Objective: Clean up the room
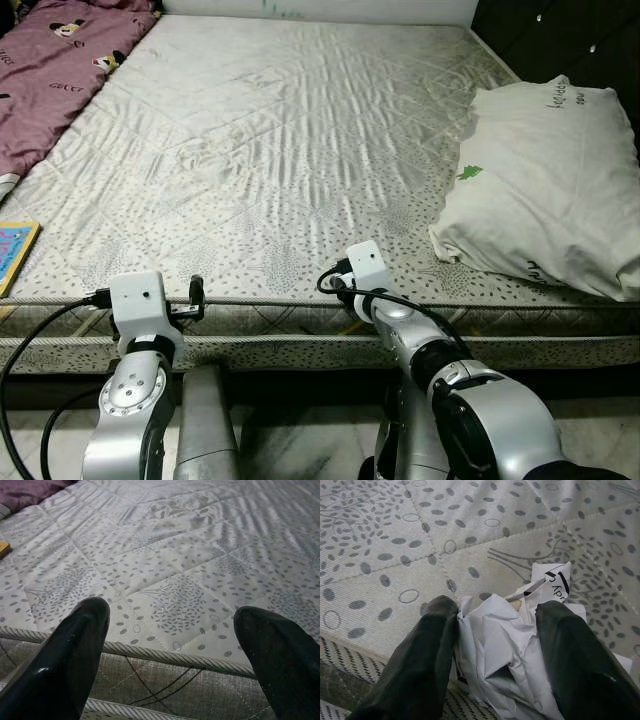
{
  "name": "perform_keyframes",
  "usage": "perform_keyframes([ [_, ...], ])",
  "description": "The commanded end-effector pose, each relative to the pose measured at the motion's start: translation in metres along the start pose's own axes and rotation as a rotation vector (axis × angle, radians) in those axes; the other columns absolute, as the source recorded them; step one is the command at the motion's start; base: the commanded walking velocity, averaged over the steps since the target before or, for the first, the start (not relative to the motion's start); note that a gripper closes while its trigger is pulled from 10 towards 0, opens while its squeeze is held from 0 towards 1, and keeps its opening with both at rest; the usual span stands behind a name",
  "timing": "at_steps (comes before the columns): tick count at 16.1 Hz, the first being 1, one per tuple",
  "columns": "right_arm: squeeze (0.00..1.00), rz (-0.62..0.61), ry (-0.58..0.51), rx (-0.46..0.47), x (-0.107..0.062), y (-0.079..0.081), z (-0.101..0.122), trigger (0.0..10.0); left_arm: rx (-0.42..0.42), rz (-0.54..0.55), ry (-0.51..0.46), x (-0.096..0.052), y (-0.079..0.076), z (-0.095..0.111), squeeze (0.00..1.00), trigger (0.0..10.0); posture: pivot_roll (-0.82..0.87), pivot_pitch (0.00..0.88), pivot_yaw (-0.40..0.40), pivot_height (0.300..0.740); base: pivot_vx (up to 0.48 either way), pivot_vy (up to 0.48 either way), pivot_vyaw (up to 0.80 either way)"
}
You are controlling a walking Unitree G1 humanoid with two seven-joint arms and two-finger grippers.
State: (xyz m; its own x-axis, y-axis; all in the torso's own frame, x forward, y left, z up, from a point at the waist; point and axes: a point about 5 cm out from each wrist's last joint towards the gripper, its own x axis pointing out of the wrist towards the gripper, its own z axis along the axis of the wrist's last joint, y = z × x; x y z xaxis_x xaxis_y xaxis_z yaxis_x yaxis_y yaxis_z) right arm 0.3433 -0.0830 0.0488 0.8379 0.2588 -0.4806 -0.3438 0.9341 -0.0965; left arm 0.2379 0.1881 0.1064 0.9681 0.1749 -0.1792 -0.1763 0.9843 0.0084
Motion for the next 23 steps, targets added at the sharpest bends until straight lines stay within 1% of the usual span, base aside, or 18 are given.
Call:
perform_keyframes([
  [1,0.0,-0.008,0.059,-0.003,-0.001,-0.004,-0.011,0.0,0.0,-0.001,-0.006,0.001,-0.001,0.0,0.0,10.0,0.25,0.0,-0.062,0.5,0.0,0.0,0.0],
  [10,0.0,0.0,0.057,-0.024,-0.002,-0.005,-0.011,0.0,-0.008,-0.007,-0.017,0.009,-0.003,0.001,0.0,10.0,0.24,0.0,-0.053,0.5,0.0,0.0,0.0],
  [18,0.0,-0.007,0.048,-0.004,-0.002,-0.008,-0.012,0.0,-0.005,-0.012,-0.019,0.013,-0.005,0.001,0.0,10.0,0.23,0.0,-0.046,0.5,0.0,0.0,0.0],
  [20,0.0,0.0,0.01,0.026,-0.001,-0.007,-0.003,0.0,-0.006,-0.012,-0.018,0.013,-0.005,-0.001,0.0,10.0,0.22,0.0,-0.044,0.5,0.0,0.0,0.0],
  [22,0.0,0.047,-0.072,0.058,0.0,-0.006,0.017,0.0,-0.013,-0.011,-0.021,0.015,-0.008,-0.001,0.0,10.0,0.2,0.0,-0.043,0.5,0.0,0.0,0.0],
  [23,0.0,0.085,-0.121,0.056,0.0,-0.007,0.026,0.0,-0.018,-0.014,-0.021,0.017,-0.009,-0.001,0.0,10.0,0.18,0.0,-0.039,0.5,0.0,0.0,0.0],
])
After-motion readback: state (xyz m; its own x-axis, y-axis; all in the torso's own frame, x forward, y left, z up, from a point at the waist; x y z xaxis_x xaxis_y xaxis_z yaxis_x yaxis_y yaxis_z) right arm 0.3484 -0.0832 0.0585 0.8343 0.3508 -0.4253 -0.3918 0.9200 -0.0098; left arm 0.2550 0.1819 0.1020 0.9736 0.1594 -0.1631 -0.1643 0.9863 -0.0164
